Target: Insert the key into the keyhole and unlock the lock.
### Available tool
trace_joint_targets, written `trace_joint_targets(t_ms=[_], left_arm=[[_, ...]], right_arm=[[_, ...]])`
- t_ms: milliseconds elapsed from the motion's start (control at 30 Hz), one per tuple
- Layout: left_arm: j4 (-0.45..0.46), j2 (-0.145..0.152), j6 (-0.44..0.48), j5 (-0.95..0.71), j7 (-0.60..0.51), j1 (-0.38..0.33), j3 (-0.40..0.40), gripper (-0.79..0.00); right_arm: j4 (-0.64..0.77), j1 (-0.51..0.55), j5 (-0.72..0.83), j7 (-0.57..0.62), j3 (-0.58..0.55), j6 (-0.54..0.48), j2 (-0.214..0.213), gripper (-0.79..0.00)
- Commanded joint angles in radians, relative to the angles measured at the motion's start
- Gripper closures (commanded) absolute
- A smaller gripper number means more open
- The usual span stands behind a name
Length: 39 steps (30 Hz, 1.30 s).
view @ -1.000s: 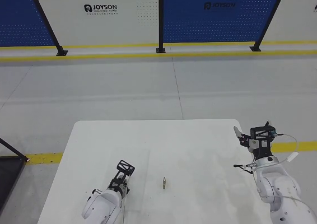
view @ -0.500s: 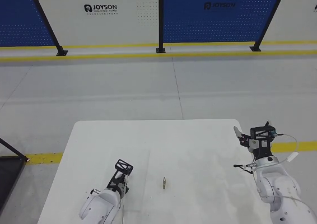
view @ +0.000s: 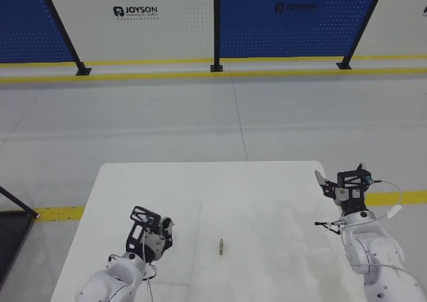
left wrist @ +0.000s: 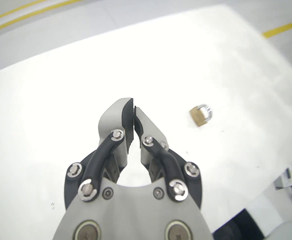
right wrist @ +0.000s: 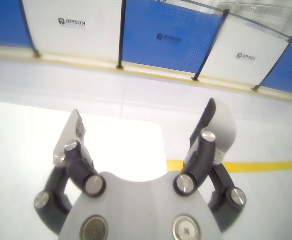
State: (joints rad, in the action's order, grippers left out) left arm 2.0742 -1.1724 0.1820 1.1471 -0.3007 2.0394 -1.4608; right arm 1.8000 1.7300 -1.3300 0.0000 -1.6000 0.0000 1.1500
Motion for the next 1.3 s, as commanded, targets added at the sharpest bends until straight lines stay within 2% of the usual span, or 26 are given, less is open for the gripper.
trace_joint_targets(t_ms=[0, 167, 333, 667, 900, 1067, 1267], left_arm=[[-0.032, 0.003, 0.112, -0.099, 0.128, 0.013, -0.034, 0.000], [-0.133, 0.009, 0.361, -0.222, 0.306, 0.010, -0.073, 0.000], [-0.230, 0.010, 0.493, -0.215, 0.455, -0.019, -0.061, 0.000], [-0.230, 0.010, 0.493, -0.215, 0.455, -0.019, -0.061, 0.000], [-0.230, 0.010, 0.493, -0.215, 0.455, -0.019, -0.061, 0.000], [-0.230, 0.010, 0.493, -0.215, 0.455, -0.019, -0.061, 0.000], [-0.230, 0.010, 0.493, -0.215, 0.455, -0.019, -0.061, 0.000]], right_arm=[[0.000, 0.000, 0.000, 0.000, 0.000, 0.000, 0.000, -0.785], [0.000, 0.000, 0.000, 0.000, 0.000, 0.000, 0.000, -0.785], [0.025, 0.038, -0.100, 0.018, 0.064, -0.034, 0.001, -0.785], [0.108, 0.185, -0.350, 0.009, 0.354, -0.155, 0.010, -0.785], [0.032, 0.135, -0.295, 0.062, 0.534, -0.272, 0.030, -0.785], [-0.060, 0.068, -0.266, 0.097, 0.628, -0.214, 0.053, -0.785], [-0.152, 0.009, -0.240, 0.114, 0.689, -0.071, 0.080, -0.785]])
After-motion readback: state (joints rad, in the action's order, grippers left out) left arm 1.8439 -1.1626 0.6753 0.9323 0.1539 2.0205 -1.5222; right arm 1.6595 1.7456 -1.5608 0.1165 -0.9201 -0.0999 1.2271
